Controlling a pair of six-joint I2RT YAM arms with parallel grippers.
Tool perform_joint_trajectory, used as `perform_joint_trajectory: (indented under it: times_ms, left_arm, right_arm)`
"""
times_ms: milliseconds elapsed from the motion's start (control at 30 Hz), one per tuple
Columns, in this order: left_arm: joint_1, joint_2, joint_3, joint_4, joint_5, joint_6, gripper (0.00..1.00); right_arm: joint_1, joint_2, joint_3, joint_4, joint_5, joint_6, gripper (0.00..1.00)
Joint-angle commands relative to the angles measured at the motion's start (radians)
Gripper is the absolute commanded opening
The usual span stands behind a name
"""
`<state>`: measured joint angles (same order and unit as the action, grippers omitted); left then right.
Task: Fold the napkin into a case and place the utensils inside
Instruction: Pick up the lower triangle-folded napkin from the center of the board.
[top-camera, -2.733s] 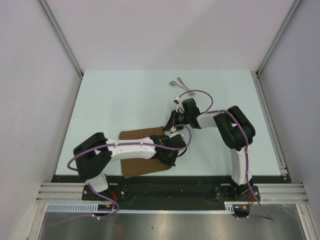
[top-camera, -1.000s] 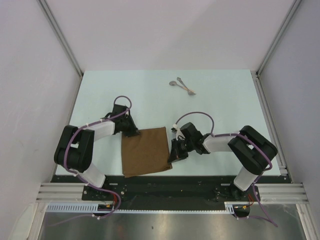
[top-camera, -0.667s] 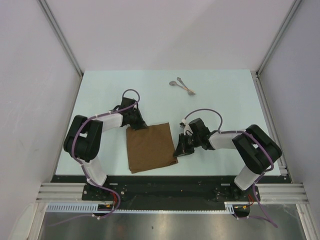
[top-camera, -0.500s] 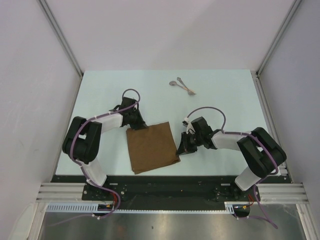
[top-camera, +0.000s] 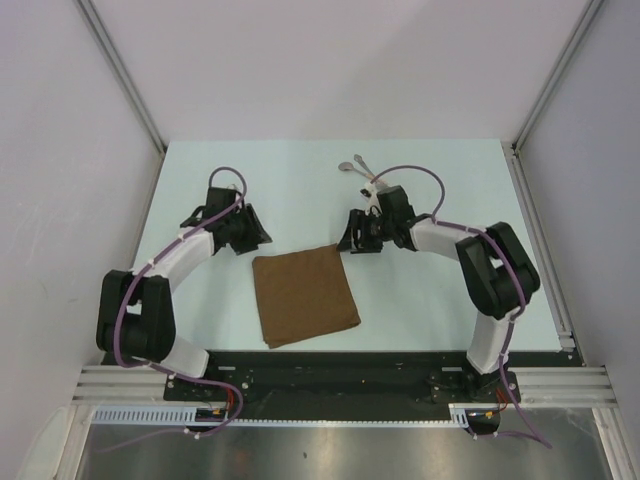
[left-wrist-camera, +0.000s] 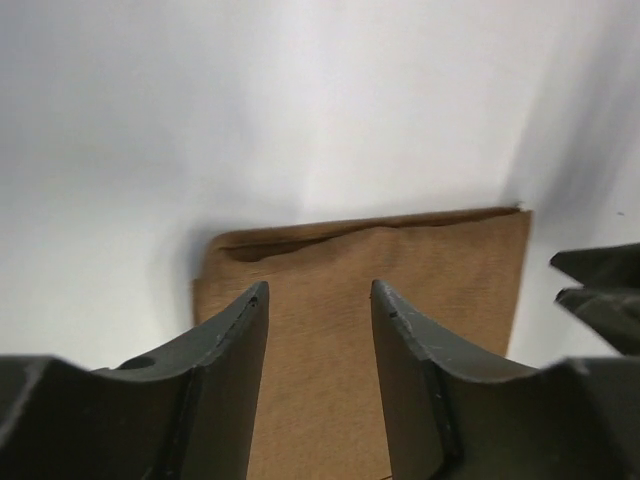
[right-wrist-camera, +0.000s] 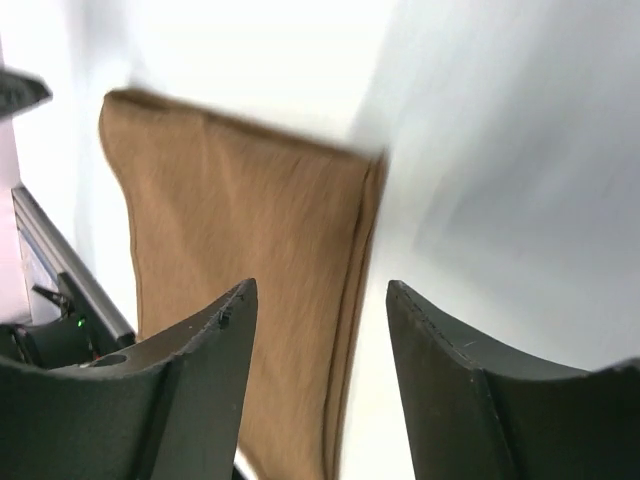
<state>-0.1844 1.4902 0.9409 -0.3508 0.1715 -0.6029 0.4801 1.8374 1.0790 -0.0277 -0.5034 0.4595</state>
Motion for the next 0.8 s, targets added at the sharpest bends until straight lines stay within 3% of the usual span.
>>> perform_joint_trajectory:
  times_ms: [0, 433, 567, 767]
  left_arm:
    - [0.043, 0.008, -0.019, -0.080, -0.015, 0.061, 0.52]
    - [0.094, 0.111, -0.027, -0.073, 0.013, 0.091, 0.47]
    - [0.099, 0.134, -0.025, -0.057, 0.006, 0.071, 0.43]
    - [0.099, 0.188, -0.022, -0.005, -0.003, 0.028, 0.26]
  right_arm:
    - [-0.015, 0.117, 0.100, 0.054, -0.044, -0.022, 0.60]
    - [-0.026, 0.235, 0.124, 0.138, -0.109, 0.040, 0.36]
    - [-0.029, 0.256, 0.134, 0.160, -0.093, 0.062, 0.34]
    - [-0.057, 0.264, 0.139, 0.175, -0.058, 0.087, 0.16]
